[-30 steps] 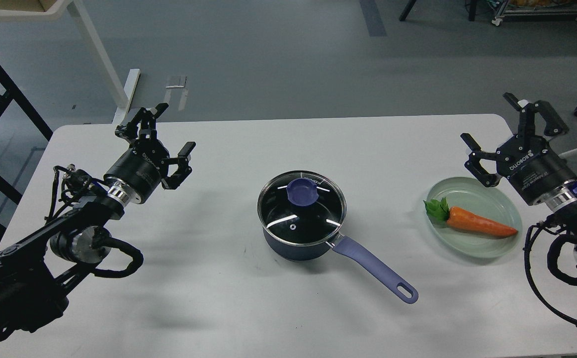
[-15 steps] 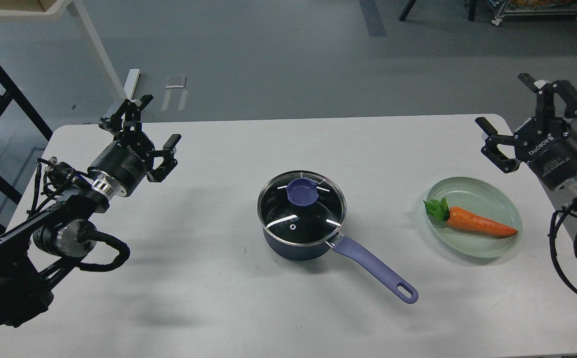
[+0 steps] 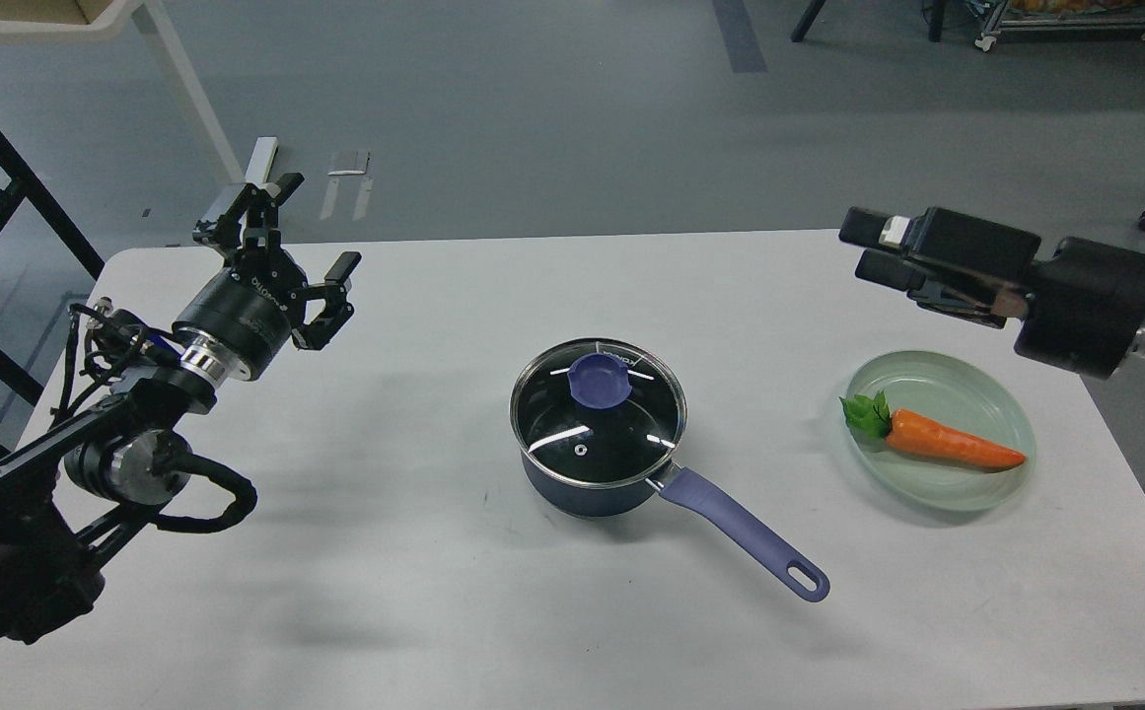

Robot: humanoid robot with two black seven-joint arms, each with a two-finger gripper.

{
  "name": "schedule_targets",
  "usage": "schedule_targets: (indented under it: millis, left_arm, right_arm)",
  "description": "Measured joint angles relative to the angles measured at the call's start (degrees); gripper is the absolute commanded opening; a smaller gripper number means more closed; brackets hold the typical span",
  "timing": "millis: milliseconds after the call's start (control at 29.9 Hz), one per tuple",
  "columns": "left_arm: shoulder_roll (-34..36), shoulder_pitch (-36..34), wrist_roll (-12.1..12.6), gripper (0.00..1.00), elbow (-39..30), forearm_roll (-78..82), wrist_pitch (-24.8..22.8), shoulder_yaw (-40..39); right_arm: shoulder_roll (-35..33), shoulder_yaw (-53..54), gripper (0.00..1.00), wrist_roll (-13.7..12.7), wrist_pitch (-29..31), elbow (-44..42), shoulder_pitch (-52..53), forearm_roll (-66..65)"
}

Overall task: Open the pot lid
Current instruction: 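Move the right gripper down onto the purple saucepan handle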

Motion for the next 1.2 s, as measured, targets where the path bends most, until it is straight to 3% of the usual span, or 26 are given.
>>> schedule_targets:
  millis: [201, 401, 936, 1204]
  left_arm:
    - [0.1, 0.0, 0.0, 0.99, -0.6, 0.0, 0.0, 0.1]
    - [0.1, 0.0, -0.9, 0.99, -1.6, 1.2, 0.1, 0.2]
    - [0.3, 0.1, -1.7, 0.99, -2.3, 1.4, 0.0, 0.0]
    - [0.2, 0.1, -1.8, 0.99, -2.6, 1.3, 0.0, 0.0]
  right_arm:
    - [-1.2, -18.3, 1.0, 3.5, 0.0, 2.5, 13.4, -16.8]
    - [-0.7, -28.2, 1.0, 6.6, -0.3, 2.7, 18.7, -30.1]
    - [4.7, -32.9, 0.99, 7.1, -0.4, 2.1, 15.7, -40.3]
    - [9.6, -33.6, 0.93, 7.1, -0.4, -0.9, 15.2, -41.9]
